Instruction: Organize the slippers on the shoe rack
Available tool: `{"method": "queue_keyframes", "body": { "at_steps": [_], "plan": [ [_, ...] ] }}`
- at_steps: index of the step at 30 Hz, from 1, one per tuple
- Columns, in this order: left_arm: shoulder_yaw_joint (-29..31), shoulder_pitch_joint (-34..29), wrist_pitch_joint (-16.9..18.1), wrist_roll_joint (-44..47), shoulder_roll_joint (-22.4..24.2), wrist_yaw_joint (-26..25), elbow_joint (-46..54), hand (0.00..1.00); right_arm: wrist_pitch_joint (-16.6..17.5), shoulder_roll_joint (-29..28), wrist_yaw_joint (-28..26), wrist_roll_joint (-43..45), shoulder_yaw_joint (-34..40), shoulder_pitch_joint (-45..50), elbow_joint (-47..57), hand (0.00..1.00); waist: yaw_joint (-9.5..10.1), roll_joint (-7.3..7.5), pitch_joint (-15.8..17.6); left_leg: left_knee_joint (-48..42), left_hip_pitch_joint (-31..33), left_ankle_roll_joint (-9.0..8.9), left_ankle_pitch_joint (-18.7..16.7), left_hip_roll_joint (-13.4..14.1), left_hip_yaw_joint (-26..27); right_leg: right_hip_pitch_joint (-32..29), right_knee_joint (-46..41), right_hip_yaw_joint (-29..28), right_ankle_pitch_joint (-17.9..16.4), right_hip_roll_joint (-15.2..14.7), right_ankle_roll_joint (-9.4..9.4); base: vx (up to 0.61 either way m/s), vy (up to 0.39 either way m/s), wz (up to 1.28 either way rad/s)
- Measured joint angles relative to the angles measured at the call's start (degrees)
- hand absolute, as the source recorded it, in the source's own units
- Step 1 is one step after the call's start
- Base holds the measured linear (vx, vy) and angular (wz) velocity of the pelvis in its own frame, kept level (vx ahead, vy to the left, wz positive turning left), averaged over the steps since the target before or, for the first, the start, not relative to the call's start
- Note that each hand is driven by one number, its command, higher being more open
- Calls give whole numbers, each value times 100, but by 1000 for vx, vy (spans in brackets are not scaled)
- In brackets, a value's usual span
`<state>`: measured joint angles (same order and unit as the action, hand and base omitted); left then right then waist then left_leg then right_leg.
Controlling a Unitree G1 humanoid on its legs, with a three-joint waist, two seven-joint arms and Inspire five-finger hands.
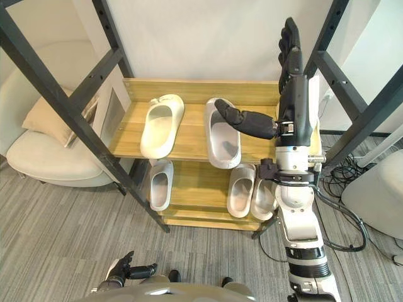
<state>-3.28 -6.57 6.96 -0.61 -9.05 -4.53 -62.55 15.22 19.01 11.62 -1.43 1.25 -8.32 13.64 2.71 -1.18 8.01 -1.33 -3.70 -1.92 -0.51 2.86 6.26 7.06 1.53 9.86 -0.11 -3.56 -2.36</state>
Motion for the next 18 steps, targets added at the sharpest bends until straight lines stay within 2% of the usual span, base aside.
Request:
{"method": "queue_keyframes", "body": {
  "at_steps": [6,16,17,18],
  "plan": [
    [1,0,10,2,-4,29,29,100,-282,228,18,-292,-18,-16,-808,100,16,17,11,6,71,8,4,-49,-109,-2,65,107,0,-28,-23,12,6,8],
    [5,-13,10,2,-23,78,49,100,-401,421,19,-428,-99,-89,-1345,100,14,53,39,31,98,10,2,-74,-186,-3,134,134,5,-37,-38,0,0,0],
    [7,-13,13,3,-27,81,51,100,-415,438,19,-448,-131,-105,-1359,0,14,59,44,36,103,10,2,-77,-193,-5,141,138,5,-38,-38,0,0,0],
    [15,-13,27,3,-31,83,54,100,-422,449,17,-534,-156,-125,-1369,0,16,72,54,40,110,10,1,-80,-198,-8,151,142,6,-40,-39,0,0,0]
  ]
}}
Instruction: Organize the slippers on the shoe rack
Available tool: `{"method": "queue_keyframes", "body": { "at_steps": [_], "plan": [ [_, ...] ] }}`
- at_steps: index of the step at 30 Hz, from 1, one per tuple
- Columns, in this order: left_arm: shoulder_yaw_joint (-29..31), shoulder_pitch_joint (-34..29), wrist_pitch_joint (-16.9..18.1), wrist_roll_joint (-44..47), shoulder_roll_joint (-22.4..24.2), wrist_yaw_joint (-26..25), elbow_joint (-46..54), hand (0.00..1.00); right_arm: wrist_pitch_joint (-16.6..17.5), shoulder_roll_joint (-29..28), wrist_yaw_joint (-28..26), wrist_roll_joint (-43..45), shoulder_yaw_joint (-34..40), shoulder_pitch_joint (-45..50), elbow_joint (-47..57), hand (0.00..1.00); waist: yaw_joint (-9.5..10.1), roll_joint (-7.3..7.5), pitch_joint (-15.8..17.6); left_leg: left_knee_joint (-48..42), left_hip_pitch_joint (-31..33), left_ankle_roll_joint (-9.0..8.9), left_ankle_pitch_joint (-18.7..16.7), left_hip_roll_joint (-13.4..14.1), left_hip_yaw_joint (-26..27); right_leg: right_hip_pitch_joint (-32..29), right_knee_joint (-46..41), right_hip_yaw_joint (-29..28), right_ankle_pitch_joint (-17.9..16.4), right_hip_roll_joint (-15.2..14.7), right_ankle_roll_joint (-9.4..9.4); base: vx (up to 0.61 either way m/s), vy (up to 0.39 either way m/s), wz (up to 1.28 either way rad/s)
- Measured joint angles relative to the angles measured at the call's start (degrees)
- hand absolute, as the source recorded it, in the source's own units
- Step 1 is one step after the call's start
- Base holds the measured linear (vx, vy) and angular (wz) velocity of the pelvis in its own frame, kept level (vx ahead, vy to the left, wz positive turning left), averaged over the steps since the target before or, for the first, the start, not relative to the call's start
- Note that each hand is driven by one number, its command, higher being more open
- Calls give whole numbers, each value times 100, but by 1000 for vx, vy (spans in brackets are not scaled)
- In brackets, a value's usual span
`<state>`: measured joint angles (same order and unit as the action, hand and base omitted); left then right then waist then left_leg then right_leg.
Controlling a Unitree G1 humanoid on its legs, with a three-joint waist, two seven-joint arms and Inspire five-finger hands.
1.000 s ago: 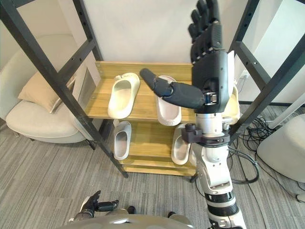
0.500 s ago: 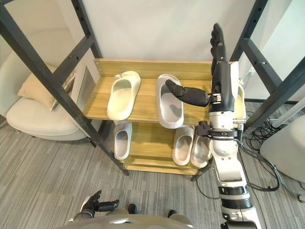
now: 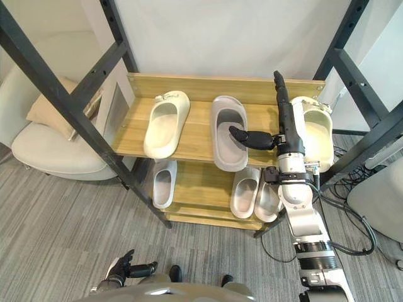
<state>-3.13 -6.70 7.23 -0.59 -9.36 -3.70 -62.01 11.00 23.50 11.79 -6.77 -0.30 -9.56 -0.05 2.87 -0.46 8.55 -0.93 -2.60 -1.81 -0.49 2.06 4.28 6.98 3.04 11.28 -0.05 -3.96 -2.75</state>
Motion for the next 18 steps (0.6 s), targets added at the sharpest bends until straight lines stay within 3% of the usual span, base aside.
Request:
{"method": "queue_keyframes", "body": {
  "at_steps": [18],
  "plan": [
    [0,-33,25,3,-62,39,109,100,-72,229,-190,28,-579,-703,-474,0,29,108,65,83,16,9,-4,-22,-27,-39,37,-8,4,-8,-10,8,2,0]
  ]
}}
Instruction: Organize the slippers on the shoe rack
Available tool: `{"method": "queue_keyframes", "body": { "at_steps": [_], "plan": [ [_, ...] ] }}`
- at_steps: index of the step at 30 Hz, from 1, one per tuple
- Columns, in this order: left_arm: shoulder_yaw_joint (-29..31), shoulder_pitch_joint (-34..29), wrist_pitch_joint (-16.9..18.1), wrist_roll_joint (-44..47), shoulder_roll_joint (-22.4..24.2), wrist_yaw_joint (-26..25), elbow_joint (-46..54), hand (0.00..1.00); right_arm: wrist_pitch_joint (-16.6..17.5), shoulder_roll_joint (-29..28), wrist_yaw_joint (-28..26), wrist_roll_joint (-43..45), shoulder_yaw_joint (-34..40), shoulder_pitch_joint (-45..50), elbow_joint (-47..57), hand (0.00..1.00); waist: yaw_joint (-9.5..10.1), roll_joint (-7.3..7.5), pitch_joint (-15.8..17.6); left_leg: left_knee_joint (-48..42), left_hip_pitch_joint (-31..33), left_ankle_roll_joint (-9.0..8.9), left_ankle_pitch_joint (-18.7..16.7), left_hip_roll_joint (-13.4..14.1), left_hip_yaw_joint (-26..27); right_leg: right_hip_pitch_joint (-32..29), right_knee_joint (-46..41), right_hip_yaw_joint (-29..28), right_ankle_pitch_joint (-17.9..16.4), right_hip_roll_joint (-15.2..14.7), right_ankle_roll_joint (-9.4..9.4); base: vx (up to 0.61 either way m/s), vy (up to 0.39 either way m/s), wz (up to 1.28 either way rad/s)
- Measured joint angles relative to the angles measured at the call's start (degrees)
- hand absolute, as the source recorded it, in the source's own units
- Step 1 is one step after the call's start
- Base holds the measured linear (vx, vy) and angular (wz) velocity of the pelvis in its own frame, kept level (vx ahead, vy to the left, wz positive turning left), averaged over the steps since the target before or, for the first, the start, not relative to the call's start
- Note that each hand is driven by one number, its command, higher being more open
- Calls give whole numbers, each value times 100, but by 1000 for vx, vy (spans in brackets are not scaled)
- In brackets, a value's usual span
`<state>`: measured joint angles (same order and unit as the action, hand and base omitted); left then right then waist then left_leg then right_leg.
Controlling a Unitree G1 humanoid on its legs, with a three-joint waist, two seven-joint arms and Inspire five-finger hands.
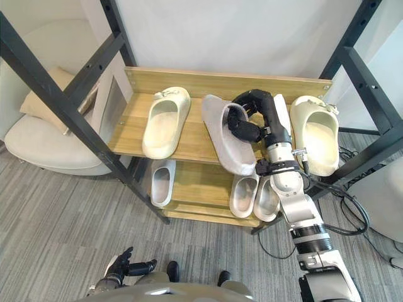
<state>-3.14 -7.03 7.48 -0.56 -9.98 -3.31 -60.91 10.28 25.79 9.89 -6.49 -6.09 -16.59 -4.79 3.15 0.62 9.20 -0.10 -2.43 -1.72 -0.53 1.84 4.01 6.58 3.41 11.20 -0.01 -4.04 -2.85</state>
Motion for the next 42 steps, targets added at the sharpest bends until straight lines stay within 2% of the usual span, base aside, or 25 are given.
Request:
{"method": "queue_keyframes", "body": {
  "at_steps": [13,21,28,33,42],
  "plan": [
    [-3,-3,-1,-5,-9,6,0,100,-7,135,-87,-61,-9,-6,169,0,-39,13,1,1,-48,9,6,-9,-11,42,-3,7,10,-8,-15,0,0,0],
    [-7,-40,-13,-84,-11,6,36,100,13,64,130,-474,320,84,1660,0,-98,8,-4,33,-248,9,2,3,26,199,-29,-24,11,-14,-16,-2,2,-1],
    [-94,-60,-14,-241,-16,6,22,100,632,-328,185,-271,339,131,2903,0,-104,-41,-72,77,-375,7,0,2,118,245,-61,-119,11,-25,-16,-27,13,-8],
    [-237,-70,-15,-243,-39,6,-9,100,862,-595,-223,583,-356,139,3124,0,-101,-68,-174,85,-416,9,5,4,136,276,-61,-136,10,-24,-15,-3,2,-2],
    [-332,-41,-13,-241,-68,5,-24,100,750,-975,-1492,2151,-2026,506,2835,0,-51,-57,-194,108,-444,15,35,-13,21,357,-61,-22,-25,-31,-14,-2,-2,6]
  ]
}}
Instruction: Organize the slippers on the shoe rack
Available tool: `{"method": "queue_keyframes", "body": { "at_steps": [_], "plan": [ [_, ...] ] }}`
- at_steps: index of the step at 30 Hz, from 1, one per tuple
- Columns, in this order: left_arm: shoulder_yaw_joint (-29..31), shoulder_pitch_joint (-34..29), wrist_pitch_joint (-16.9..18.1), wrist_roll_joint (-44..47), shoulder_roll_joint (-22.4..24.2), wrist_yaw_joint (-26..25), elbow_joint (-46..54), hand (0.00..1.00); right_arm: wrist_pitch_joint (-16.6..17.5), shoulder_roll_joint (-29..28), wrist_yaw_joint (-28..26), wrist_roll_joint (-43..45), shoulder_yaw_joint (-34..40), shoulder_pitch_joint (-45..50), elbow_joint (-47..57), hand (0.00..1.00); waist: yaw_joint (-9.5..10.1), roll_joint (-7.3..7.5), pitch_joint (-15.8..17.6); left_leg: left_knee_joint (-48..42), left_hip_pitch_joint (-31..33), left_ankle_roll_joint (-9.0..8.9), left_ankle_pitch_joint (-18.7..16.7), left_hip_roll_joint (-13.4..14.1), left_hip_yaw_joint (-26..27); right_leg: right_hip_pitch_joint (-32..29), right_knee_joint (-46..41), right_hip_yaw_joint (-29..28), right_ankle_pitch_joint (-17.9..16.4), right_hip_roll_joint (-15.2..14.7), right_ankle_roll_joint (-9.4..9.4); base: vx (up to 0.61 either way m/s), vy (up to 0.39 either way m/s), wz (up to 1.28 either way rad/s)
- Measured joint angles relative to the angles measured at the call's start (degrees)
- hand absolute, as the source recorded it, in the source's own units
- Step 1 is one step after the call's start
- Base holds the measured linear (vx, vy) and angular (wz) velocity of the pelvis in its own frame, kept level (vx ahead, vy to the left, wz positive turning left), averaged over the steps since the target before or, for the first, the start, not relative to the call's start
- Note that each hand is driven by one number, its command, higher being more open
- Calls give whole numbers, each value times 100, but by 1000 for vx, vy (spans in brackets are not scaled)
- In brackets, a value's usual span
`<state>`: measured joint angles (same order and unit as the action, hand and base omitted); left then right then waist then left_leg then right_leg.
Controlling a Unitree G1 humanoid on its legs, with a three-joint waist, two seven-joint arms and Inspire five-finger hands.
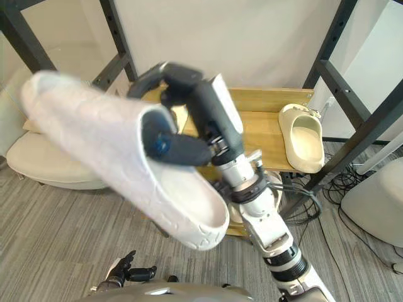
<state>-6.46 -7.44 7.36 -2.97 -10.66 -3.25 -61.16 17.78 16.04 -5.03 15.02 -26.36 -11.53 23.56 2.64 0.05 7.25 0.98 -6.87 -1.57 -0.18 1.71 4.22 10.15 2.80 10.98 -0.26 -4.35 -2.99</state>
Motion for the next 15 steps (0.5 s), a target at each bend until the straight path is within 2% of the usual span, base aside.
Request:
{"method": "queue_keyframes", "body": {
  "at_steps": [5,12,15],
  "plan": [
    [0,10,10,1,-8,0,-39,100,-278,-34,-478,521,-529,300,-538,0,39,22,-26,62,1,3,51,-8,-72,-1,-25,72,-28,-3,-3,-5,-3,9],
    [-113,192,40,5,-23,5,-285,100,-656,64,-790,526,-1026,883,-1517,0,96,-10,1,-16,137,2,85,-47,-357,10,-86,347,-95,-24,-25,-10,-13,21],
    [-178,408,107,4,-7,9,-272,100,-673,305,-828,322,-1160,912,-1574,0,152,-102,227,-435,534,-1,-13,-19,-486,-340,-551,454,-274,-75,4,-65,-10,20]
  ]
}}
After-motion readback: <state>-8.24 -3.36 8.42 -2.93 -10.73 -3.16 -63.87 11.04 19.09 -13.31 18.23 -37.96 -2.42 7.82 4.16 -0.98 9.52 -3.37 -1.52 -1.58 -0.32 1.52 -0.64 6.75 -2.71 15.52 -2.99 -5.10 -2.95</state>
